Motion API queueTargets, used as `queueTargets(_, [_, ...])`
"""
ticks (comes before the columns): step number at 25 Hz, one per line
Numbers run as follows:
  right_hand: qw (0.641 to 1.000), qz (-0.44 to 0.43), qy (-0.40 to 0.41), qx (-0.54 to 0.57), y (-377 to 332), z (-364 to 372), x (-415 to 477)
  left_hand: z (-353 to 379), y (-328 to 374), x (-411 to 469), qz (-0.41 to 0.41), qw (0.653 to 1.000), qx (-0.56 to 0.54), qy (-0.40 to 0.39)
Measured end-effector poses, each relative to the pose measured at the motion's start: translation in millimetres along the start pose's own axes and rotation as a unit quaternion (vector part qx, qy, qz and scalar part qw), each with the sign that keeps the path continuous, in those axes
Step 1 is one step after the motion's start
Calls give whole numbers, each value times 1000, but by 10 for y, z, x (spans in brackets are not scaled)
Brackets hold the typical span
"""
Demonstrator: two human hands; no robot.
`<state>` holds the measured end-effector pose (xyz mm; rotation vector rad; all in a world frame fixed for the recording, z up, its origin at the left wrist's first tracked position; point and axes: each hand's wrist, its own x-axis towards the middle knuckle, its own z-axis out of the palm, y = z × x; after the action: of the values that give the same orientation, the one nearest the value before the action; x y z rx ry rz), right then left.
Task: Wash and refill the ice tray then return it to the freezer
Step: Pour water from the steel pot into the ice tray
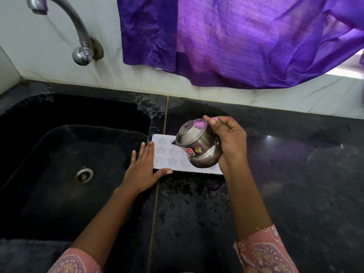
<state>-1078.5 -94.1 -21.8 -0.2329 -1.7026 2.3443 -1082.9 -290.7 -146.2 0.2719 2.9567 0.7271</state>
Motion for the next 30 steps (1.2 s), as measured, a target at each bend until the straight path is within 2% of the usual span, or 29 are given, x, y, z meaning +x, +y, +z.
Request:
queueTargets(10, [998,-14,-17,-57,33,134,12,-4,-6,-3,10,1000,-8,-3])
queueTargets(30, [997,-38,-39,-48,-31,161,7,-27,8,-11,14,1000,-17,-10])
